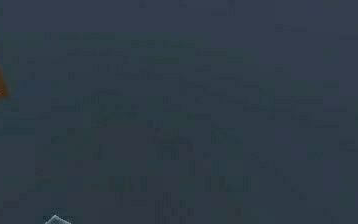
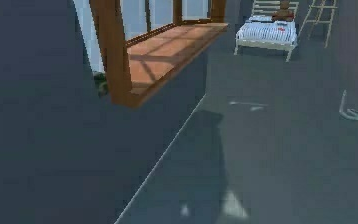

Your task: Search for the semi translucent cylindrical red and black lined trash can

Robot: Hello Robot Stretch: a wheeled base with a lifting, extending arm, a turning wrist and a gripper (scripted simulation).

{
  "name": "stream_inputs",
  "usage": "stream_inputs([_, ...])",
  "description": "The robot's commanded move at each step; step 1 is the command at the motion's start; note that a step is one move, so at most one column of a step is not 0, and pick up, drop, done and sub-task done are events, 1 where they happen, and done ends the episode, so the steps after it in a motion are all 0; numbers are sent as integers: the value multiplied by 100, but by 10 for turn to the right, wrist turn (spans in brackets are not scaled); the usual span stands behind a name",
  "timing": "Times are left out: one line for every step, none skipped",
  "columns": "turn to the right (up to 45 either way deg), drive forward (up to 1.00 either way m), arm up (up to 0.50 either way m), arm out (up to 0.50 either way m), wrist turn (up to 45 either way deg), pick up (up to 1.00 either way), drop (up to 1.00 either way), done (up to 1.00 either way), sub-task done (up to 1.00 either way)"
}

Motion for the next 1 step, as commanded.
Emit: stream_inputs([-450, 0, 0, 0, 0, 0, 0, 0, 0])
